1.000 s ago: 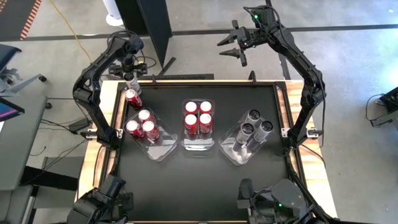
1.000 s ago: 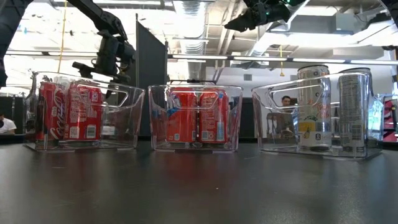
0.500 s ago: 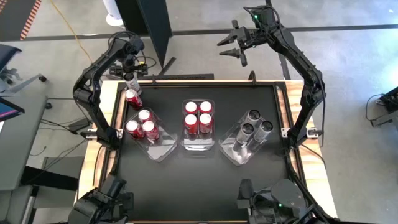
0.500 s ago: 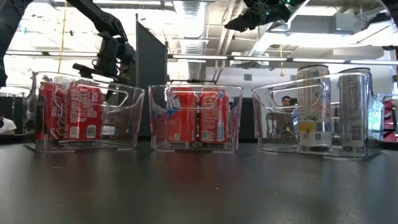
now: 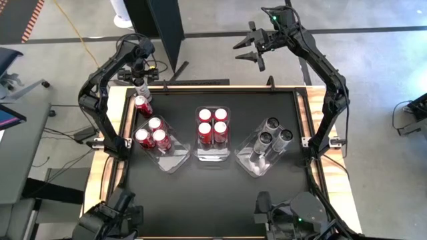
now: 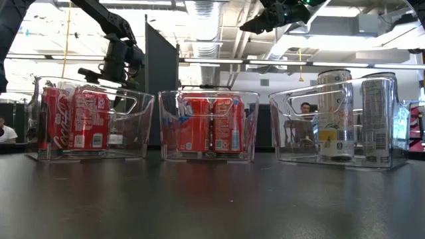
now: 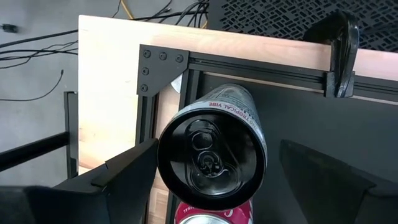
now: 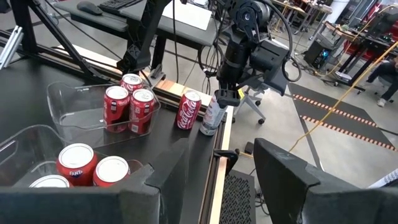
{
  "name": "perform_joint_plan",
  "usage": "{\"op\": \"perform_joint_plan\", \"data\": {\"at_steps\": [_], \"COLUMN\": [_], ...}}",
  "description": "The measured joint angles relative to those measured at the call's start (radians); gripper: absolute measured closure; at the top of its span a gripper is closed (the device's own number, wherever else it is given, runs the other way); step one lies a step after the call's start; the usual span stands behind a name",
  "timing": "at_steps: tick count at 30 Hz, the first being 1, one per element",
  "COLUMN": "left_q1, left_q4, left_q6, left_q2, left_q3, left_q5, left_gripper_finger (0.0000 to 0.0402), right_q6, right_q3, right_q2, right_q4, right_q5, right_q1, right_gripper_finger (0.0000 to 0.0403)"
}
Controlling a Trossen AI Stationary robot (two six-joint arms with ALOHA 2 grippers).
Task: Sort soda cans
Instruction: Put the white soda can into the right transparent bin
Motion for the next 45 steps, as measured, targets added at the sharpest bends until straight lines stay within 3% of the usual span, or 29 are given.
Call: {"op": "perform_joint_plan", "data": {"at_steps": [7, 18, 26, 45], "left_q1": [-0.013, -0.013, -0.028, -0.026], "left_q4": [0.007, 0.002, 0.069, 0.106], "left_q6": [-0.035, -0.024, 0.082, 0.104], "left_q2": [0.000, 0.000, 0.001, 0.001], "left_q3": [0.000, -0.003, -0.084, -0.100], "left_q5": [-0.057, -0.041, -0.030, -0.023], "left_gripper_finger": [0.0072, 0.0072, 0.0072, 0.0075], "right_q6": [0.000, 0.001, 0.004, 0.004], "right_q3": [0.000, 0.000, 0.000, 0.000], "right_q2": [0.000, 0.000, 0.000, 0.000], "right_q4": [0.000, 0.000, -0.001, 0.000], "right_q5": [0.000, 0.000, 0.000, 0.000], "right_q1": [0.000, 0.000, 0.000, 0.000], "right_gripper_finger": [0.0204, 0.0204, 0.0204, 0.0204]}}
